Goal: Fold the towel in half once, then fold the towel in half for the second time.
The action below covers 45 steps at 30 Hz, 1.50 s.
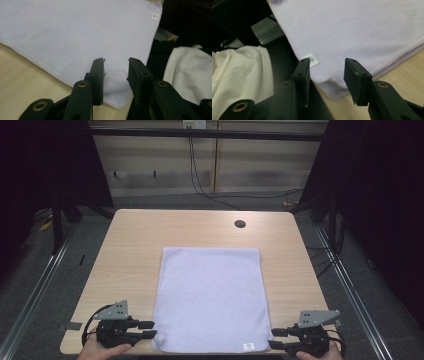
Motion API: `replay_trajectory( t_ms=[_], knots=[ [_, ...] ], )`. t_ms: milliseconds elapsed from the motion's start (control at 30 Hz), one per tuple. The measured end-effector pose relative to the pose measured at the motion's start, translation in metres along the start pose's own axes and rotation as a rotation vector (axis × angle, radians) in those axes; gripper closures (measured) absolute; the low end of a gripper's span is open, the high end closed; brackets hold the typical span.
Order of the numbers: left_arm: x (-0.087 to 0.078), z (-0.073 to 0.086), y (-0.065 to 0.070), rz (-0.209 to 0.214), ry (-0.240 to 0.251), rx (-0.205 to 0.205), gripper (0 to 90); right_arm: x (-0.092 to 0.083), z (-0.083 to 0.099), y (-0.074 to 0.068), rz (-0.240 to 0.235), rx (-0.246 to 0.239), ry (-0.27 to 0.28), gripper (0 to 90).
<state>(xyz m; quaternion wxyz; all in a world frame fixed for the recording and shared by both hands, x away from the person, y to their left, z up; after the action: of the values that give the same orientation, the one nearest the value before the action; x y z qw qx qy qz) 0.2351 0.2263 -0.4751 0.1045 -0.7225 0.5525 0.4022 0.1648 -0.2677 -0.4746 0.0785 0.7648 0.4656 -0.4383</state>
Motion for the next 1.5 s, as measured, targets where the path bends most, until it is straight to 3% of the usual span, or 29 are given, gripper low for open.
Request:
replay_trajectory(
  t_ms=[67, 133, 200, 233, 267, 333, 400, 567, 633, 800, 867, 933, 967, 1100, 1167, 1300, 1500],
  knots=[
    [0.004, -0.008, -0.010, -0.038, 0.006, -0.014, 65.4, 0.002, -0.006, 0.008, 0.040, 0.021, 0.032, 55.6],
    [0.011, -0.017, -0.023, -0.052, 0.028, -0.068, 65.2, 0.004, -0.014, 0.017, 0.065, 0.027, 0.052, 54.4],
    [0.015, -0.022, -0.028, -0.051, 0.028, -0.070, 66.2, 0.007, -0.024, 0.026, 0.092, 0.038, 0.066, 54.0],
    [0.022, -0.032, -0.041, -0.093, 0.005, -0.069, 66.1, 0.010, -0.030, 0.033, 0.102, 0.042, 0.074, 53.7],
    [0.026, -0.036, -0.049, -0.101, -0.005, -0.078, 66.1, 0.012, -0.034, 0.038, 0.111, 0.048, 0.080, 53.2],
    [0.032, -0.044, -0.062, -0.147, -0.005, -0.093, 66.2, 0.019, -0.042, 0.048, 0.135, 0.064, 0.075, 52.8],
    [0.039, -0.052, -0.076, -0.150, -0.014, -0.114, 65.9, 0.027, -0.052, 0.061, 0.141, 0.091, 0.063, 51.1],
    [0.058, -0.066, -0.102, -0.179, -0.066, -0.158, 58.0, 0.043, -0.075, 0.082, 0.168, 0.097, 0.029, 48.3],
    [0.061, -0.070, -0.103, -0.194, -0.061, -0.151, 57.4, 0.050, -0.083, 0.089, 0.202, 0.094, 0.020, 48.2],
    [0.069, -0.074, -0.110, -0.209, -0.096, -0.160, 53.5, 0.073, -0.100, 0.108, 0.229, 0.098, -0.010, 48.0],
    [0.073, -0.074, -0.113, -0.247, -0.103, -0.160, 54.3, 0.082, -0.105, 0.114, 0.240, 0.116, -0.022, 47.8],
    [0.074, -0.073, -0.114, -0.244, -0.091, -0.163, 53.3, 0.089, -0.111, 0.117, 0.272, 0.089, -0.043, 47.9],
    [0.074, -0.073, -0.114, -0.252, -0.094, -0.155, 54.9, 0.092, -0.116, 0.117, 0.260, 0.092, -0.031, 48.9],
    [0.074, -0.070, -0.111, -0.285, -0.106, -0.106, 60.9, 0.104, -0.118, 0.115, 0.295, 0.065, -0.072, 51.5],
    [0.073, -0.068, -0.107, -0.278, -0.112, -0.091, 67.1, 0.103, -0.118, 0.114, 0.285, 0.067, -0.075, 51.1],
    [0.075, -0.067, -0.102, -0.247, -0.107, -0.105, 73.9, 0.098, -0.109, 0.109, 0.280, 0.048, -0.088, 50.5],
    [0.078, -0.064, -0.086, -0.197, -0.126, -0.079, 77.9, 0.086, -0.089, 0.098, 0.267, 0.044, -0.082, 51.4]
  ],
)
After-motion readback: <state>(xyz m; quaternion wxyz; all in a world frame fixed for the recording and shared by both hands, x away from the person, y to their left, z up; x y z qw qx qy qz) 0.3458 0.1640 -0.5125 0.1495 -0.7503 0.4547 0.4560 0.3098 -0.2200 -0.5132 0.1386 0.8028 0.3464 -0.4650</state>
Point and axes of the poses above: each handheld gripper's, and its own axes: x roughly forward along the jaws, z roughly out of its underside, y roughly to its right, the point moved 2 cm from there along x, roughly forward along the jaws, and after that the axes turned 11 degrees about -y, right-handed, at the moved point
